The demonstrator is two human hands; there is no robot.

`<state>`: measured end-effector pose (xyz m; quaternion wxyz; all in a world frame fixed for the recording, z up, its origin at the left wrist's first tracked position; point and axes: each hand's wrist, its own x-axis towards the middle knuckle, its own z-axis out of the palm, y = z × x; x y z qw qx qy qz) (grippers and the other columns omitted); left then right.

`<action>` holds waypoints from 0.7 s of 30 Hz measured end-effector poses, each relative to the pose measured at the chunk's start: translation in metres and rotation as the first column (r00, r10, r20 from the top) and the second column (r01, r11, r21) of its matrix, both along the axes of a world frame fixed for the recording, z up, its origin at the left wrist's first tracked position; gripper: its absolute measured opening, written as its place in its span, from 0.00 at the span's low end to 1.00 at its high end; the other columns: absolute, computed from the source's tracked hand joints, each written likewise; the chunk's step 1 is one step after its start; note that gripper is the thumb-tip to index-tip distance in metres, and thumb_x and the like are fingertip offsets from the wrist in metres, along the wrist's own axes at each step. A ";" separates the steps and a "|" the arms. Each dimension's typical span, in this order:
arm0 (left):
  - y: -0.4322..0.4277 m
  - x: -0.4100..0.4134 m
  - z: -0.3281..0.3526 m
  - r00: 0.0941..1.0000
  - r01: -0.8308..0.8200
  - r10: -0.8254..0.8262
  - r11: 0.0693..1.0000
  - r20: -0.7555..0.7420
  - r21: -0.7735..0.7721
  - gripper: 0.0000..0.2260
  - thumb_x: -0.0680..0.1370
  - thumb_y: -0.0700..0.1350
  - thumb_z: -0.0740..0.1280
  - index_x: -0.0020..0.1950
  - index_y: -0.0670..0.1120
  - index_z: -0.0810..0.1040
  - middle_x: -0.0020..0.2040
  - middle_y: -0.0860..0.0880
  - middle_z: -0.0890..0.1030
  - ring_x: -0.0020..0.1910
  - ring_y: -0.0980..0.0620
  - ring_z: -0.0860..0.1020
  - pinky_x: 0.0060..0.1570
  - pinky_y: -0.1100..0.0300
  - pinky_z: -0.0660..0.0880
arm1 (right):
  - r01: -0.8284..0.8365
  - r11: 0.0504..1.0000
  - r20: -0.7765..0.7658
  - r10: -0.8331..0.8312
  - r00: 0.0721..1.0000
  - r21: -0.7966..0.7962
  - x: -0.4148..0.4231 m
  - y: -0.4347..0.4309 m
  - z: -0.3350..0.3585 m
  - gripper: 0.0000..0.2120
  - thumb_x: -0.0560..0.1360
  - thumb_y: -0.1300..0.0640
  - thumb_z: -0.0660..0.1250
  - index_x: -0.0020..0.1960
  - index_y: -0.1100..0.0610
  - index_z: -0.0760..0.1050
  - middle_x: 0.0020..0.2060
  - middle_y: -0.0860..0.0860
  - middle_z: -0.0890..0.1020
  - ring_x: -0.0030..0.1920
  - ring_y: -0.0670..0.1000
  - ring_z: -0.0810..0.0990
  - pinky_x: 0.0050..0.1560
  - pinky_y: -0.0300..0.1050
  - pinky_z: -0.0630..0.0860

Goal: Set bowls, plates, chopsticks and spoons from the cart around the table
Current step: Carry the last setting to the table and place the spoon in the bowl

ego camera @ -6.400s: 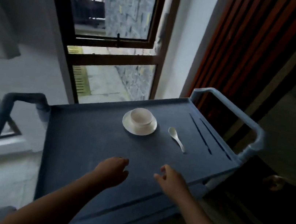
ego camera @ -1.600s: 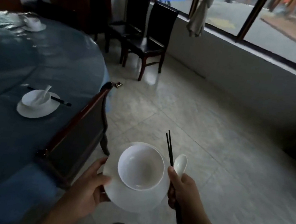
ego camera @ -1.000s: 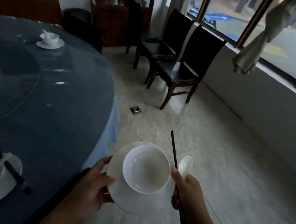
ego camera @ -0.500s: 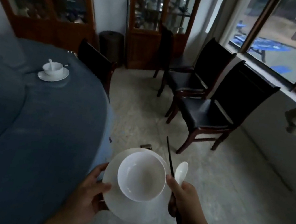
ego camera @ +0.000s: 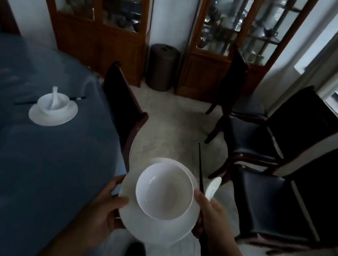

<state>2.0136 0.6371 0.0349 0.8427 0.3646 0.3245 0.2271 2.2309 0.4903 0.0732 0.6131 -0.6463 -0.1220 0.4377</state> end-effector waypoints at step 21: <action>0.375 0.294 0.023 0.954 -0.301 0.299 0.953 0.030 0.046 0.31 0.66 0.40 0.75 0.68 0.54 0.76 0.62 0.42 0.81 0.57 0.35 0.81 0.49 0.30 0.78 | -0.379 0.925 -0.014 0.379 0.925 0.033 0.333 0.450 0.021 0.27 0.70 0.39 0.69 0.25 0.57 0.63 0.17 0.53 0.63 0.18 0.50 0.60 0.22 0.35 0.58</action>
